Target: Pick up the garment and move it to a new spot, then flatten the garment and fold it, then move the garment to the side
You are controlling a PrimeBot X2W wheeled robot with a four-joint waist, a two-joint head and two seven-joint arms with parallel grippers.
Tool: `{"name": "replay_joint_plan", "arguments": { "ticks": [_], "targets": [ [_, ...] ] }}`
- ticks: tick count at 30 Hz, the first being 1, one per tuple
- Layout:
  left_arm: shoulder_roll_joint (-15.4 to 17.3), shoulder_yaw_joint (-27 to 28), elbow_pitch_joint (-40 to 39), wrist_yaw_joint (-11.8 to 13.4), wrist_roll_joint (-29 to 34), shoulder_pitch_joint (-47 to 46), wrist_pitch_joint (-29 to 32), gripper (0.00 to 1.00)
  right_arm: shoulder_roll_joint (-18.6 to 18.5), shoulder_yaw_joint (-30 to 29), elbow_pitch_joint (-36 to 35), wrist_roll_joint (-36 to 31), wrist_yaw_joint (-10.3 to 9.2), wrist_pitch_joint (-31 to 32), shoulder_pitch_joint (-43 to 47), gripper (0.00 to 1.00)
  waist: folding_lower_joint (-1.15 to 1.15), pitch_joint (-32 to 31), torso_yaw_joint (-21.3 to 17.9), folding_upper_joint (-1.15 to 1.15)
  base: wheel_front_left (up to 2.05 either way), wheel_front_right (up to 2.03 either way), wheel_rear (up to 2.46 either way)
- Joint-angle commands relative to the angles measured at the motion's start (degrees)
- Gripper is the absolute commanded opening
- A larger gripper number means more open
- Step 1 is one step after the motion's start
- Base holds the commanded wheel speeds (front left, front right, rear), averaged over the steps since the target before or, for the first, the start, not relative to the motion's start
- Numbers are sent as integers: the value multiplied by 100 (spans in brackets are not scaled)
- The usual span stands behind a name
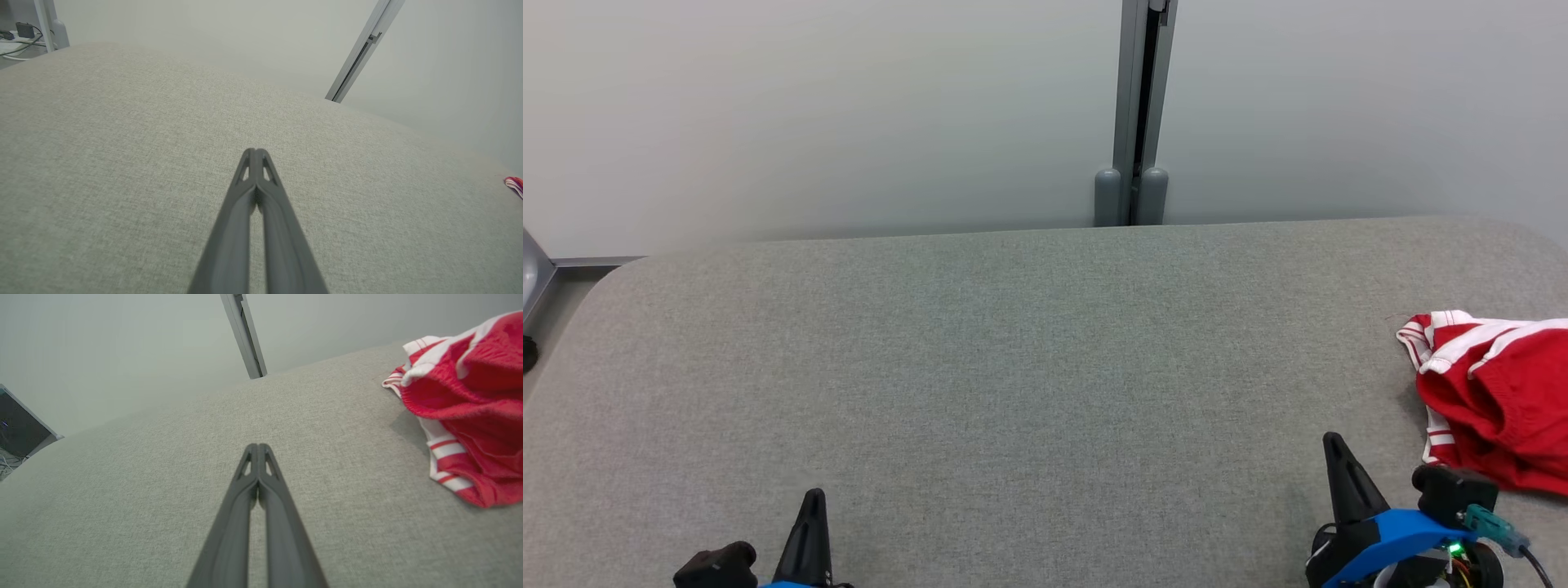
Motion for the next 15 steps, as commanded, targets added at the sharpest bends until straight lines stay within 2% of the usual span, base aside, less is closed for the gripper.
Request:
{"name": "replay_joint_plan", "arguments": {
  "ticks": [1, 15],
  "targets": [
    [7, 63, -133, 0, -194, -169, 32, 0, -19, -25, -156, 219, 0, 38, -62, 0, 0, 2, -1, 0, 0, 0, 0],
    [4, 214, -344, -1, -1506, -296, 377, 0, -27, -97, -500, 1611, 0, 357, 13, 0, 0, 19, -9, 0, 0, 0, 0]
  ]
}}
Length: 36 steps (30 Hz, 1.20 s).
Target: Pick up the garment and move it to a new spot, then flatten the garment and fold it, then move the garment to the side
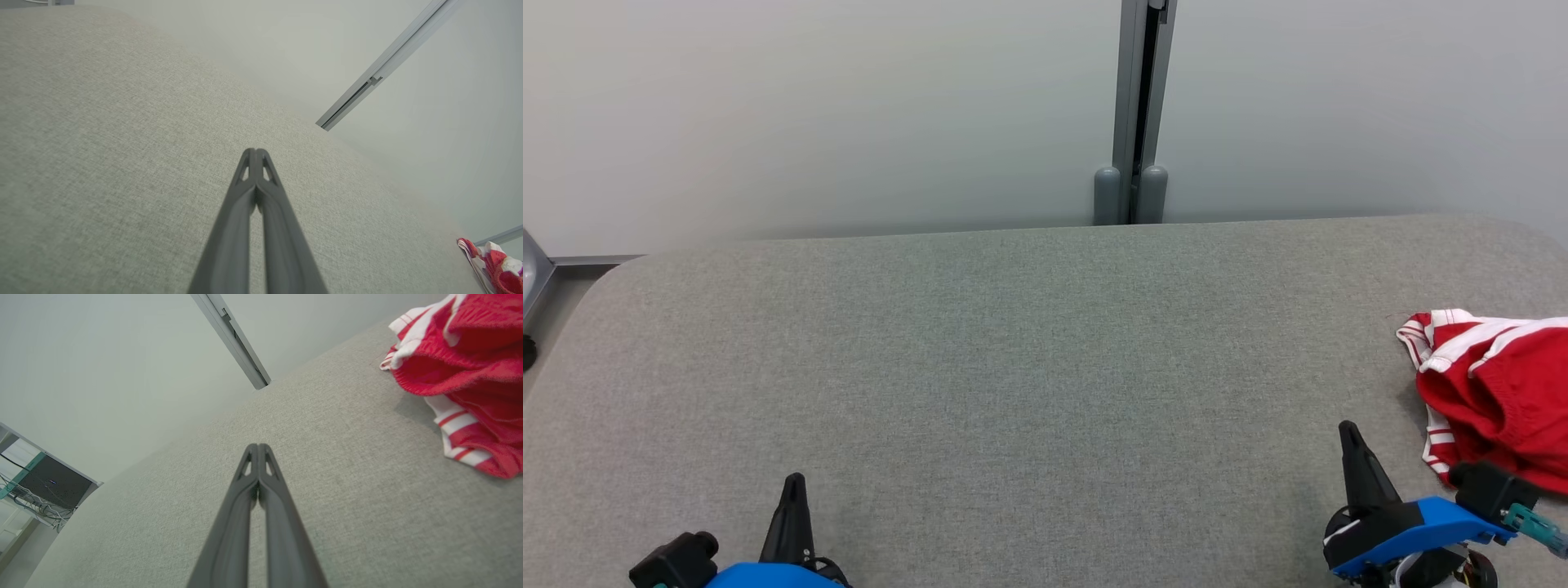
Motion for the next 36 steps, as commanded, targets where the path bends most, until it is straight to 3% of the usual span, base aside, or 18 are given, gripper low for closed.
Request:
{"name": "replay_joint_plan", "arguments": {
  "ticks": [1, 36],
  "targets": [
    [6, 58, -127, -1, -180, -206, 38, 0, -28, -23, -144, 206, 0, 37, -39, 0, 0, 1, -1, 0, 0, 0, 0],
    [-2, 356, -508, -3, -2676, -442, 714, 0, -45, -220, -732, 2843, 1, 707, 63, 0, 0, 43, -22, 0, 0, 0, 0]
  ]
}}
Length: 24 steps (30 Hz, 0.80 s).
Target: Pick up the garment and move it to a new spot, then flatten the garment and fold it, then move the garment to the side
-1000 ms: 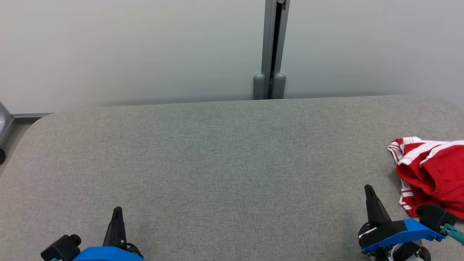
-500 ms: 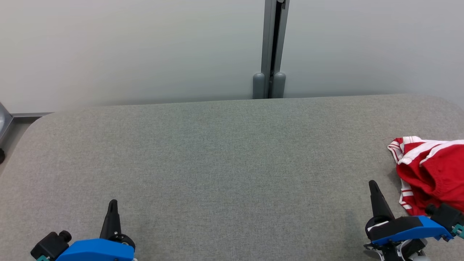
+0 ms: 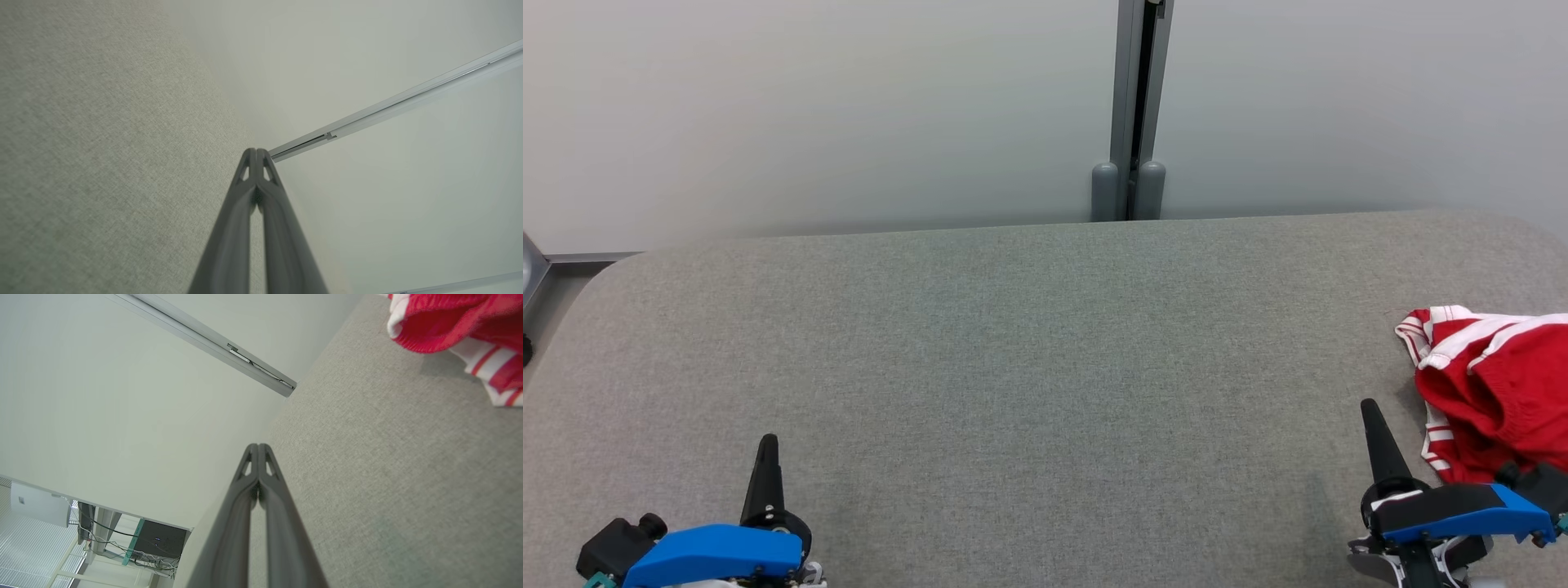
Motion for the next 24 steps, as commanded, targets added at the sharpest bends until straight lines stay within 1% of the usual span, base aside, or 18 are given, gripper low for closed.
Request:
{"name": "replay_joint_plan", "arguments": {
  "ticks": [1, 24],
  "targets": [
    [2, 33, -90, -3, -149, -151, 40, 0, -38, -22, -108, 173, 2, 40, 16, 0, 0, 2, -1, 0, 0, 0, 0],
    [-2, 171, -266, -5, -1332, -259, 360, 0, -47, -117, -382, 1415, 2, 358, 63, 0, 0, 28, -14, 0, 0, 0, 0]
  ]
}}
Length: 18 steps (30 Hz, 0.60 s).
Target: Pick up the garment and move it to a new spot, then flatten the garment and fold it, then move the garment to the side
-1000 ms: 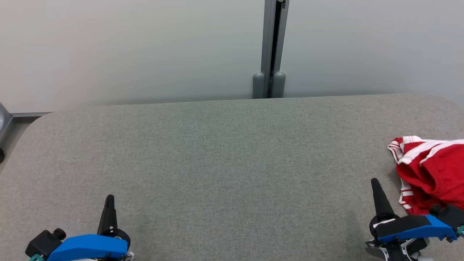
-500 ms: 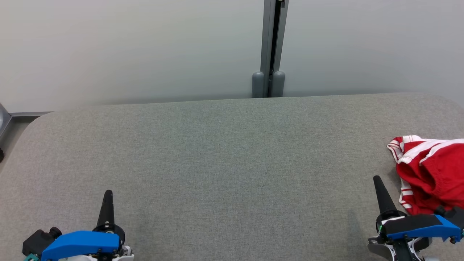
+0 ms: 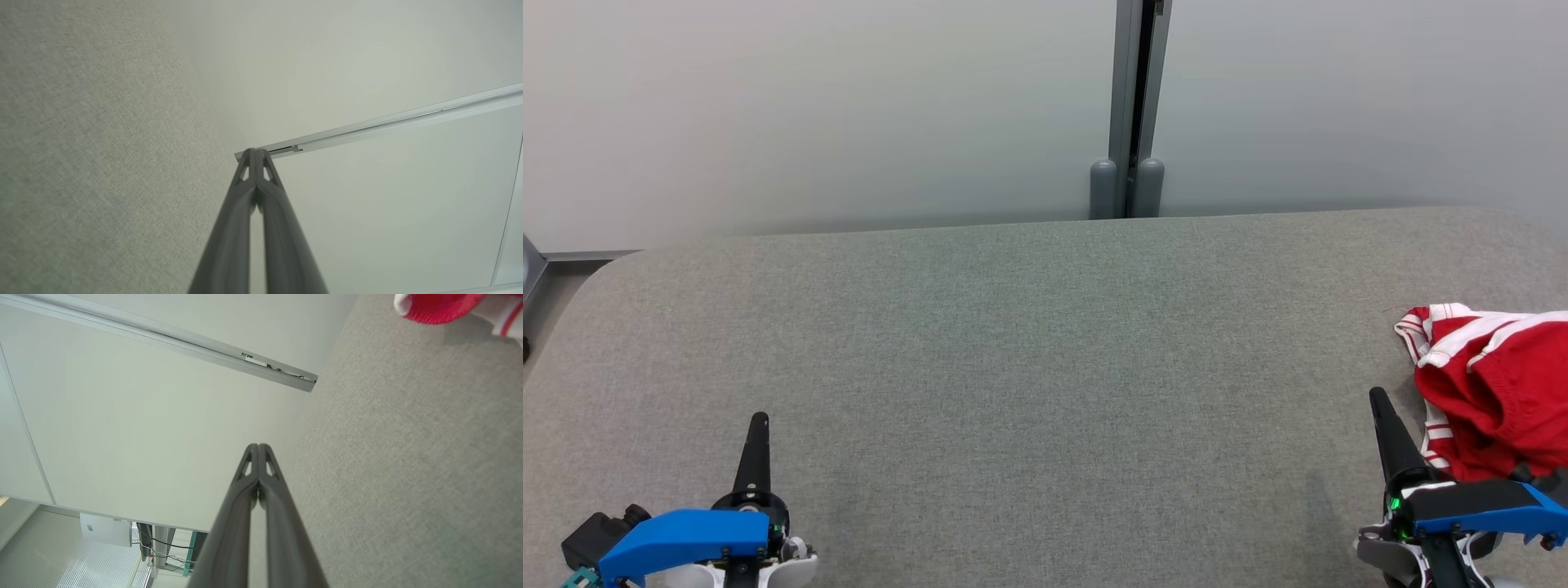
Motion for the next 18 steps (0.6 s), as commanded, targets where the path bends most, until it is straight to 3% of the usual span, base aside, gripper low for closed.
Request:
{"name": "replay_joint_plan", "arguments": {
  "ticks": [1, 18],
  "targets": [
    [-2, 15, -58, -4, -88, -123, 20, 0, -41, -19, -76, 99, 2, 24, 21, 0, -1, 1, 0, 0, 0, 0, 0],
    [-5, 119, -174, -5, -853, -187, 232, 0, -45, -78, -252, 914, 2, 233, 61, 0, -1, 21, -11, 0, 0, 0, 0]
  ]
}}
